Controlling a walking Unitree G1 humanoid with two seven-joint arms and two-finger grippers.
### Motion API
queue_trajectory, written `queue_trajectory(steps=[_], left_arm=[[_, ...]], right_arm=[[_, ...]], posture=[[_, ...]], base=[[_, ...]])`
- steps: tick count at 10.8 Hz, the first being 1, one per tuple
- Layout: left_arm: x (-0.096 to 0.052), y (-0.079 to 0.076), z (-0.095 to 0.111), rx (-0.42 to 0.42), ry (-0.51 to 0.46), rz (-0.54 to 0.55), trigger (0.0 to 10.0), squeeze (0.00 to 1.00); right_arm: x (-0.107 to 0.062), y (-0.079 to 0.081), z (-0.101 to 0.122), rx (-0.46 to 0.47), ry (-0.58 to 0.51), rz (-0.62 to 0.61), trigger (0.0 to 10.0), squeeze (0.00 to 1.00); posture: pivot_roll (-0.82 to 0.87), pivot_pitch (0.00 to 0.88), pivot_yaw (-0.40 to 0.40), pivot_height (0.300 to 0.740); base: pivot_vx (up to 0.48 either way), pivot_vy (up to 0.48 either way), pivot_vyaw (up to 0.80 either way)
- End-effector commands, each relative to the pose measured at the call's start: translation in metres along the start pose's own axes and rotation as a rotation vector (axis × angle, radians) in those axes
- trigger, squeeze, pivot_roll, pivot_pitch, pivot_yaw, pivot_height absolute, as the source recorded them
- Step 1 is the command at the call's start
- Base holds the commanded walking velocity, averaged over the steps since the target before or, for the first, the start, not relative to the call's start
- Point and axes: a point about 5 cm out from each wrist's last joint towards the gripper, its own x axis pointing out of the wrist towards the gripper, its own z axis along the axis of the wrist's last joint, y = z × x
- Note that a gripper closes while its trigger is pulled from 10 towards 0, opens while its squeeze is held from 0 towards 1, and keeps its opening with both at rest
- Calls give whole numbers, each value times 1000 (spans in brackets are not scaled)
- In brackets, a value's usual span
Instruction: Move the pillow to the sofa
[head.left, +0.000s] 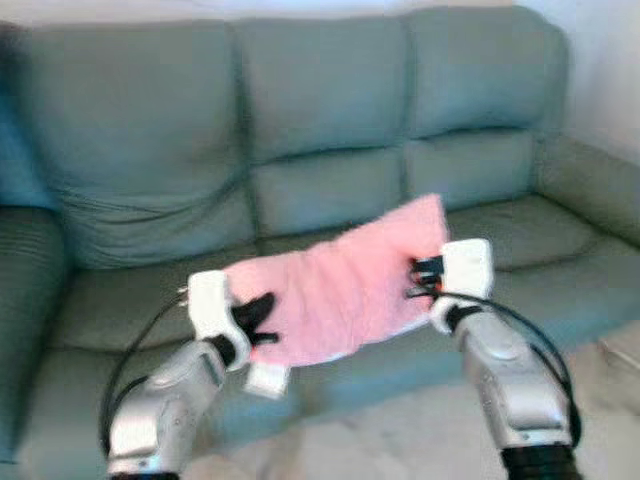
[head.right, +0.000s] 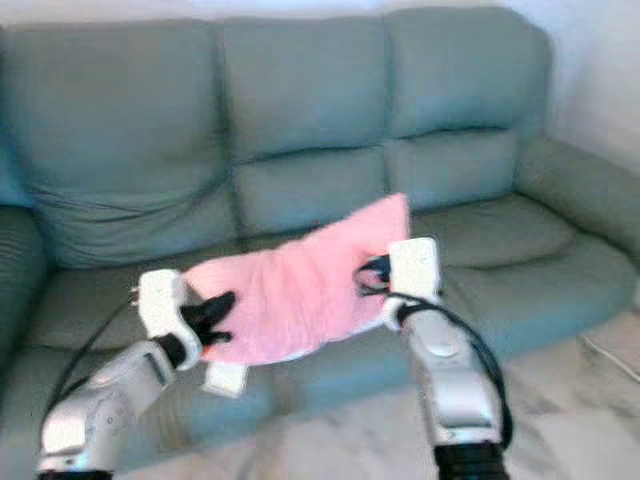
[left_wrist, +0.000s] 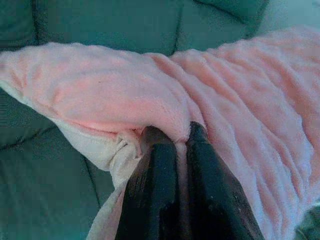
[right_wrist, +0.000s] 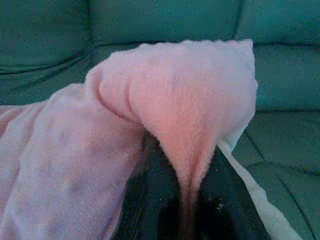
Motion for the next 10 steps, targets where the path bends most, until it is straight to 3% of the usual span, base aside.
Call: queue_trajectory(steps=[1, 8, 10], left_arm=[[3, -5, 5, 6, -16, -15, 10000, 0], [5, -5, 5, 11, -22, -7, 10000, 0], [5, -4, 5, -1, -29, 5, 10000, 0]], right_arm=[[2, -1, 9, -12, -36, -2, 10000, 0], [5, 6, 11, -21, -55, 34, 10000, 0], [4, 8, 11, -41, -69, 49, 10000, 0]], posture=[[-182, 41, -18, 740], [-188, 53, -16, 740], [-189, 54, -16, 740]], base=[[0, -394, 0], [0, -346, 0], [0, 0, 394]])
